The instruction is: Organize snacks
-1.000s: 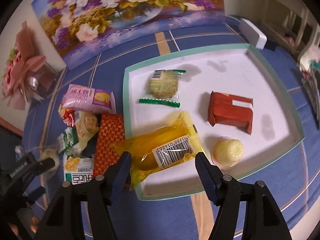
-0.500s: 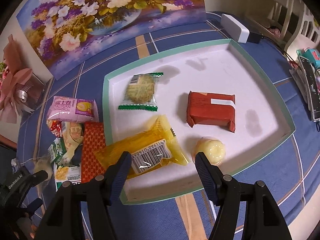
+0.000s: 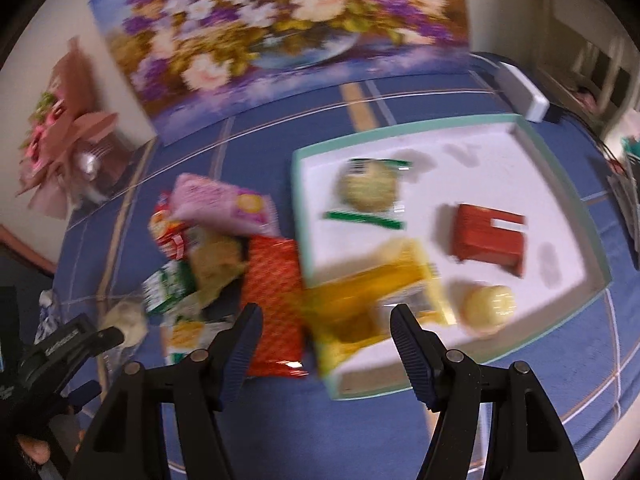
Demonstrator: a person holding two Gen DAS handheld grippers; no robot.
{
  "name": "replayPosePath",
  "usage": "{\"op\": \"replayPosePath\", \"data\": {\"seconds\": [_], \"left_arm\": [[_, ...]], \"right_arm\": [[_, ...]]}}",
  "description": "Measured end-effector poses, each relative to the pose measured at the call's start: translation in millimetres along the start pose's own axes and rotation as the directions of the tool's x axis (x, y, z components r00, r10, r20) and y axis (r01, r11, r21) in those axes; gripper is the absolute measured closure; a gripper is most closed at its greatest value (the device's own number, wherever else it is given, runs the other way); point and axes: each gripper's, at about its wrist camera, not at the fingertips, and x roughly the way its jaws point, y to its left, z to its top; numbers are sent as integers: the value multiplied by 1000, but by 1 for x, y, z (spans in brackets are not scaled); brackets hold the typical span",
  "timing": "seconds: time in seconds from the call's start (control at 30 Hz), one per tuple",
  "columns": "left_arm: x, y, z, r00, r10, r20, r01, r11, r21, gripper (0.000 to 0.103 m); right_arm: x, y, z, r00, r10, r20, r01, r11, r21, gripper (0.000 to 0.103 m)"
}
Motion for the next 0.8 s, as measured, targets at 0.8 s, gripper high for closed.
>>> {"op": "replayPosePath", "data": {"seconds": [0.8], "left_arm": [[13,18,38,998,-63,1,63,998,-6,6]], "right_arm": [[45,78,-14,981,117,-157,-128,990,-66,33]]}}
